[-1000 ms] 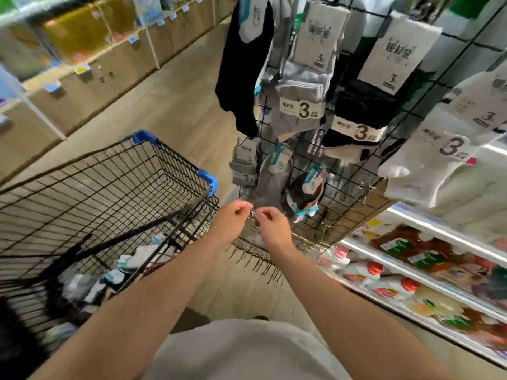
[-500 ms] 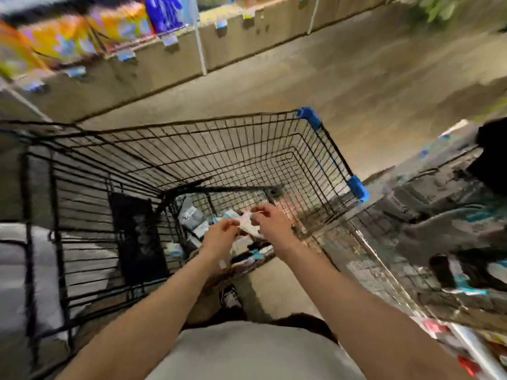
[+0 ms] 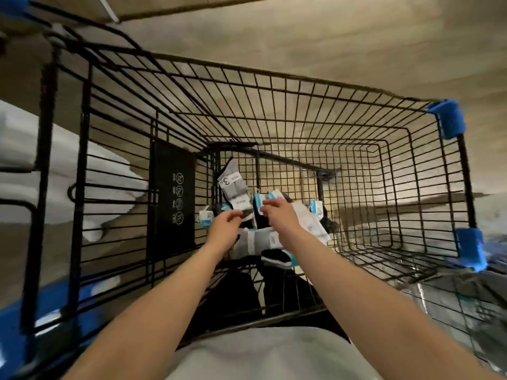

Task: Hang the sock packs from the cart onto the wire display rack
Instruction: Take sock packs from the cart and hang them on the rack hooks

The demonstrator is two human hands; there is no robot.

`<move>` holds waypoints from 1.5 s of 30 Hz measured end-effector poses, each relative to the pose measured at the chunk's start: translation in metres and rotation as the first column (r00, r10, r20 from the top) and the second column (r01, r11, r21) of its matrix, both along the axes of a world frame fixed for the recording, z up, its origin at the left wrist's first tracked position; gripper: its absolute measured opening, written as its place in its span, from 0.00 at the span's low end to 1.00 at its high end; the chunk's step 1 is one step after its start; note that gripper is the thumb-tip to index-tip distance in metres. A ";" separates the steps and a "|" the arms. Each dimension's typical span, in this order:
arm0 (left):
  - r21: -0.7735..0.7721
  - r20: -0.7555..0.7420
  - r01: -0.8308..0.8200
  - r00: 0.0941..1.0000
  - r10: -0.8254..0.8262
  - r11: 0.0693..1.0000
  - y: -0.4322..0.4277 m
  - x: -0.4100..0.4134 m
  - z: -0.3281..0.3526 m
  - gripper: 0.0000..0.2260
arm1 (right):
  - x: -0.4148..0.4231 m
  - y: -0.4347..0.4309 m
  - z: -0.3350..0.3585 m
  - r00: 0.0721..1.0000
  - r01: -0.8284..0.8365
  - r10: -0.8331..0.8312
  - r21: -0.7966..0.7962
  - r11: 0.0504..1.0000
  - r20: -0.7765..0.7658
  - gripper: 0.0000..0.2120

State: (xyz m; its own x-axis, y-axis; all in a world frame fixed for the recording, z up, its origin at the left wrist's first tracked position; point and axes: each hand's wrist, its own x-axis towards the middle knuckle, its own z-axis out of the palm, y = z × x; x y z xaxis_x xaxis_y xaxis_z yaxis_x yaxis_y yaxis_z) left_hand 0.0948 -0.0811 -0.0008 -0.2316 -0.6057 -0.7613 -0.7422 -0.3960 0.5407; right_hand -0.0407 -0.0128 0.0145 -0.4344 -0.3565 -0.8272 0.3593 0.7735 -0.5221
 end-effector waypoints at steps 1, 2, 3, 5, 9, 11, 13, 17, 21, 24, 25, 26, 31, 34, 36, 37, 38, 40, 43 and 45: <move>-0.002 0.007 0.008 1.000 -0.008 1.000 -0.002 -0.004 -0.009 0.12 | -0.001 -0.005 -0.014 1.000 -0.006 0.006 0.013 1.000 0.010 0.13; -0.004 0.010 0.025 1.000 -0.025 1.000 -0.003 -0.009 -0.019 0.13 | -0.004 -0.010 -0.027 1.000 -0.015 0.015 0.022 1.000 0.013 0.14; -0.003 0.015 0.059 0.998 -0.059 0.998 -0.004 -0.014 -0.029 0.13 | -0.006 -0.013 -0.043 1.000 -0.020 0.019 0.032 0.999 0.018 0.14; -0.007 0.002 0.142 0.990 -0.142 0.990 -0.005 -0.026 -0.050 0.14 | -0.010 -0.018 -0.072 0.999 -0.025 0.022 0.061 0.998 0.046 0.17; 0.035 -0.005 0.200 0.980 -0.200 0.979 -0.002 -0.040 -0.093 0.17 | -0.017 -0.019 -0.133 0.986 -0.082 0.060 0.140 0.987 0.154 0.20; 0.048 0.018 0.197 0.980 -0.199 0.979 0.003 -0.039 -0.113 0.18 | -0.016 -0.015 -0.162 0.976 -0.105 0.073 0.155 0.982 0.204 0.21; 0.036 0.034 0.185 0.982 -0.186 0.982 0.006 -0.038 -0.120 0.19 | -0.013 -0.010 -0.185 0.973 -0.120 0.084 0.160 0.980 0.215 0.28; 0.097 0.028 0.076 0.996 -0.079 0.992 0.011 -0.039 -0.124 0.19 | -0.006 0.010 -0.292 0.970 -0.233 0.205 0.260 0.937 0.128 0.47; 0.134 0.006 -0.030 1.000 0.029 0.991 0.014 -0.040 -0.126 0.21 | -0.002 0.001 -0.243 0.974 -0.173 0.136 0.210 0.962 0.180 0.42; 0.174 -0.014 -0.142 0.989 0.147 0.974 0.015 -0.037 -0.123 0.22 | -0.004 0.001 -0.198 0.982 -0.105 0.077 0.161 0.981 0.173 0.20; 0.175 -0.029 -0.171 0.984 0.178 0.970 0.014 -0.036 -0.122 0.22 | -0.006 0.003 -0.190 0.987 -0.088 0.067 0.142 0.986 0.146 0.15; 0.172 -0.045 -0.193 0.978 0.203 0.966 0.014 -0.034 -0.121 0.23 | -0.008 0.005 -0.184 0.990 -0.080 0.064 0.128 0.988 0.124 0.11; 0.079 -0.120 -0.148 0.980 0.157 0.986 0.012 -0.040 -0.104 0.16 | -0.023 -0.001 -0.121 0.997 0.034 -0.031 -0.038 0.999 0.067 0.09; 0.035 -0.119 -0.117 0.986 0.120 0.993 0.008 -0.049 -0.094 0.15 | -0.034 -0.008 -0.102 0.990 0.089 -0.075 -0.114 0.989 0.122 0.09; 0.003 -0.118 -0.141 0.983 0.140 0.990 0.000 -0.055 -0.088 0.15 | -0.043 -0.014 -0.099 0.993 0.090 -0.080 -0.134 0.987 0.082 0.09; -0.009 -0.115 -0.165 0.980 0.163 0.986 -0.004 -0.058 -0.087 0.15 | -0.049 -0.017 -0.100 0.998 0.054 -0.055 -0.120 0.991 -0.007 0.08; -0.013 -0.105 -0.196 0.975 0.194 0.980 -0.009 -0.060 -0.088 0.16 | -0.055 -0.018 -0.106 0.994 0.012 -0.021 -0.079 0.997 -0.108 0.08; -0.013 -0.066 -0.213 0.975 0.212 0.977 -0.017 -0.063 -0.097 0.16 | -0.066 -0.018 -0.123 0.976 -0.064 0.071 0.042 0.997 -0.205 0.15; -0.023 -0.009 -0.127 0.992 0.127 0.992 -0.020 -0.062 -0.119 0.17 | -0.074 -0.018 -0.150 0.953 -0.225 0.261 0.220 0.949 -0.152 0.26; -0.025 0.023 -0.083 0.996 0.083 0.996 -0.016 -0.060 -0.131 0.17 | -0.076 -0.019 -0.165 0.860 -0.400 0.478 0.346 0.848 -0.178 0.29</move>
State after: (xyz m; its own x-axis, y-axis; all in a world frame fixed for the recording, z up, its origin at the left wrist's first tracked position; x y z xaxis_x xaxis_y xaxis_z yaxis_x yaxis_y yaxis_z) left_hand 0.0348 -0.0972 -0.1316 -0.1616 -0.6404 -0.7509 -0.7202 -0.4436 0.5333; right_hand -0.1167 -0.0320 -0.1506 -0.4925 -0.3226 -0.8083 -0.1657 0.9465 -0.2768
